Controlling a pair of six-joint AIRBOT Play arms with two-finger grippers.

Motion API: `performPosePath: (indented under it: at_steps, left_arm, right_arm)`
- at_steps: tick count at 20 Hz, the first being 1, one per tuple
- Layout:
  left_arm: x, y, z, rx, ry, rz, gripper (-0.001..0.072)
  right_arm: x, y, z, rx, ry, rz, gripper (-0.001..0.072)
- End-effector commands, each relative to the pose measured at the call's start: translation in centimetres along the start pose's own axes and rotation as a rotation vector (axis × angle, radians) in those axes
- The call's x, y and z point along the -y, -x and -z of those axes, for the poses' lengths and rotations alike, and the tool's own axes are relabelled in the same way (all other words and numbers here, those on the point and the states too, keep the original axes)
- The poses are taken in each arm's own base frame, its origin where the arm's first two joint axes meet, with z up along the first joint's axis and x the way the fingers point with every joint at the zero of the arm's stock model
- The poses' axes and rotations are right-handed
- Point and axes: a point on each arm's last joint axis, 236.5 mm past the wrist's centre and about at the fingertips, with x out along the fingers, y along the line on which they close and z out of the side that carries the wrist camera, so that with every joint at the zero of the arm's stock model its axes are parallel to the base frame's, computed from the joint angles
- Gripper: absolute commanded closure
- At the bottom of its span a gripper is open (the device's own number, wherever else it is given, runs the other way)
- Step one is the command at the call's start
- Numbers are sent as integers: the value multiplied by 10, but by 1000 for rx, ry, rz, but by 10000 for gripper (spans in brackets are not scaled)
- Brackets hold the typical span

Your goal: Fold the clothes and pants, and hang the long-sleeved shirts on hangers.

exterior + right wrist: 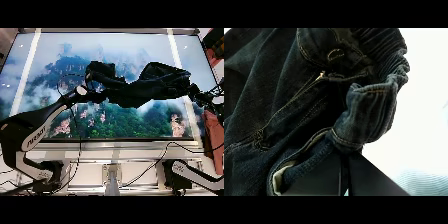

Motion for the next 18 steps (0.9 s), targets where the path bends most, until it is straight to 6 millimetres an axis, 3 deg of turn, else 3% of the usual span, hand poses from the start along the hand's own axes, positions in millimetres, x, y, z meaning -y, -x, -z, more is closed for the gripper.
performPosePath:
  at_steps: [1, 2, 3, 5, 6, 10, 11, 13, 16, 18]
  left_arm:
    - [9, -14, 4, -35, 8, 27, 111]
    - [10, -19, 5, -40, 6, 28, 147]
    - [11, -23, 7, -46, 7, 29, 261]
    - [12, -31, 6, -40, 43, 39, 586]
    - [13, -32, -1, -11, 75, 45, 676]
    - [23, -13, -51, 112, 102, 89, 678]
    - [35, 2, -72, 161, 37, 111, 679]
    - [69, 53, -125, 300, -138, 160, 679]
    - [123, 160, -190, 559, -384, 190, 680]
    - [150, 235, -209, 712, -534, 174, 680]
  right_arm:
    - [-1, 1, 1, -6, 6, 0, 674]
    - [-1, 1, 1, -6, 6, 0, 674]
    - [-1, 1, 2, -7, 6, 0, 673]
    - [-1, 1, 2, -9, 5, -1, 673]
    - [-1, 1, 2, -9, 5, -1, 674]
    - [-10, 5, -5, -10, 17, -18, 674]
    - [-18, 9, -15, 3, 32, -30, 674]
    - [-39, 23, -43, 40, 85, -58, 674]
    - [-70, 52, -89, 108, 199, -79, 674]
    - [-86, 73, -114, 152, 262, -80, 675]
